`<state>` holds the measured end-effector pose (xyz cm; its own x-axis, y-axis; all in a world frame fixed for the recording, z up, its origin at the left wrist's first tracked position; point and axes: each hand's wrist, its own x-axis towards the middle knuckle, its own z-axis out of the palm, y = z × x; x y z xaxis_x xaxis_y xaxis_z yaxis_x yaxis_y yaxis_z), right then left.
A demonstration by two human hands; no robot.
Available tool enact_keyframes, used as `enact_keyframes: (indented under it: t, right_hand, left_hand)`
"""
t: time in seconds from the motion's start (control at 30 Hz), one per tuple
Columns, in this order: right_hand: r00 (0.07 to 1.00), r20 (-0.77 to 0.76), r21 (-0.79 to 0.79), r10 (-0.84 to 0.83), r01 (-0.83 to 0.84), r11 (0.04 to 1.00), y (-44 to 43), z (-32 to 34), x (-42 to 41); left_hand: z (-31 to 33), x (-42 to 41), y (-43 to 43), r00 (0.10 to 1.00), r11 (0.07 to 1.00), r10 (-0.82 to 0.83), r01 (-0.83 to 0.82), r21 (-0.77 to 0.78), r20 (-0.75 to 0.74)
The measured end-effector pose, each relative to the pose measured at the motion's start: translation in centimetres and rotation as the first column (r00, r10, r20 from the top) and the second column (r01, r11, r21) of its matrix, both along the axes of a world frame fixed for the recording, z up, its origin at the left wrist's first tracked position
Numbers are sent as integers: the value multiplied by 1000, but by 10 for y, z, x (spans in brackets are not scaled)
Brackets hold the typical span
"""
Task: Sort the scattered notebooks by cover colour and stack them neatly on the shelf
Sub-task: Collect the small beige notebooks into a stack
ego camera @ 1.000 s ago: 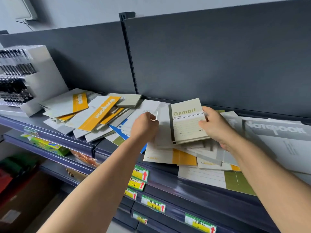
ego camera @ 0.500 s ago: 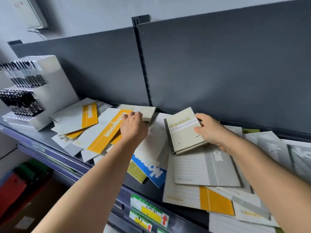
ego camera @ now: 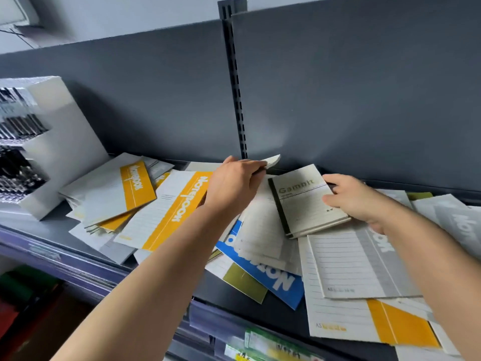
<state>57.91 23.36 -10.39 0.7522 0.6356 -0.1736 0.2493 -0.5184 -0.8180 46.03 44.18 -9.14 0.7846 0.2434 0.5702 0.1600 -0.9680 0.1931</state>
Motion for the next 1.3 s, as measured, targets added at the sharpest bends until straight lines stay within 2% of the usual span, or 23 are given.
enact_keyframes:
  t: [0.1,0.17,0.23,0.33,0.4,0.47,0.53,0.57,0.67,0.73,0.8,0.83,0.9,0.93,1.0,1.07,1.1,1.17,1.2,1.27,1.3]
  right_hand:
    - [995,-86,88,-57,65,994,-13,9,-1]
    - [986,-138,103,-93,108,989,-19,12,-2]
    - [985,-157,68,-64,76,995,-20,10,-4]
    - [999,-48,9,-16,17,1000,-21,1,-10]
    - [999,-50,24,16,-15,1000,-22,-3,-11]
    - [998,-57,58,27,-24,998,-26,-2,-14]
    - [998,-57,95,38,-32,995,-27,-1,-20]
    - [998,-49,96,44,-40,995,-27,-1,-23]
    - [998,20,47,55,-56,997,-24,-5,-26]
    - [999,35,53,17,-19,998,-21,-5,-29]
    - [999,40,97,-36,32,995,-19,-5,-31]
    - [998,37,125,-56,51,991,-17,-4,-34]
    - [997,11,193,-81,78,978,-9,-4,-38]
    - [996,-9,228,-90,90,970,-4,-3,-40]
    - [993,-45,285,-107,115,951,8,-2,-47]
    - [993,-30,318,-116,119,941,19,2,-53]
    - [993,-20,323,-119,119,939,22,5,-56]
    - [991,-3,335,-135,128,934,29,9,-63]
    - [989,7,343,-147,136,929,31,12,-65]
    - [985,21,360,-168,150,921,35,18,-69]
    - [984,25,369,-178,157,916,37,20,-70]
  left_hand:
    - [0,-9,-30,949,934,-311,316,-169,55]
    - [-13,-15,-48,882,841,-472,447,-304,-8]
    - [-24,-20,-62,840,792,-532,449,-413,-106]
    - [-21,-26,-72,809,769,-553,402,-496,-202]
    - [-15,-29,-78,846,802,-475,302,-516,-243]
    - [-13,-30,-84,941,882,-215,72,-466,-263]
    - [-13,-30,-90,957,866,41,-178,-468,-287]
    - [-13,-29,-91,954,844,65,-209,-494,-292]
    - [-9,-28,-94,942,849,-63,-123,-514,-330]
    - [-3,-32,-79,947,846,42,-202,-492,-318]
    - [-2,-41,-52,896,834,282,-406,-375,-342]
    - [-4,-47,-36,827,813,389,-516,-271,-406]
    - [-10,-65,-5,672,752,501,-650,-109,-545]
    - [-12,-73,6,613,727,521,-684,-69,-594]
    - [-16,-84,23,568,718,506,-694,-47,-649]
    - [-11,-87,25,561,760,474,-650,-6,-679]
    - [-7,-85,21,566,813,434,-582,33,-701]
    - [2,-82,11,634,914,296,-404,20,-715]
    - [6,-81,8,691,942,198,-330,-60,-695]
    - [7,-78,12,785,930,77,-278,-240,-614]
    - [8,-80,18,816,924,129,-306,-232,-563]
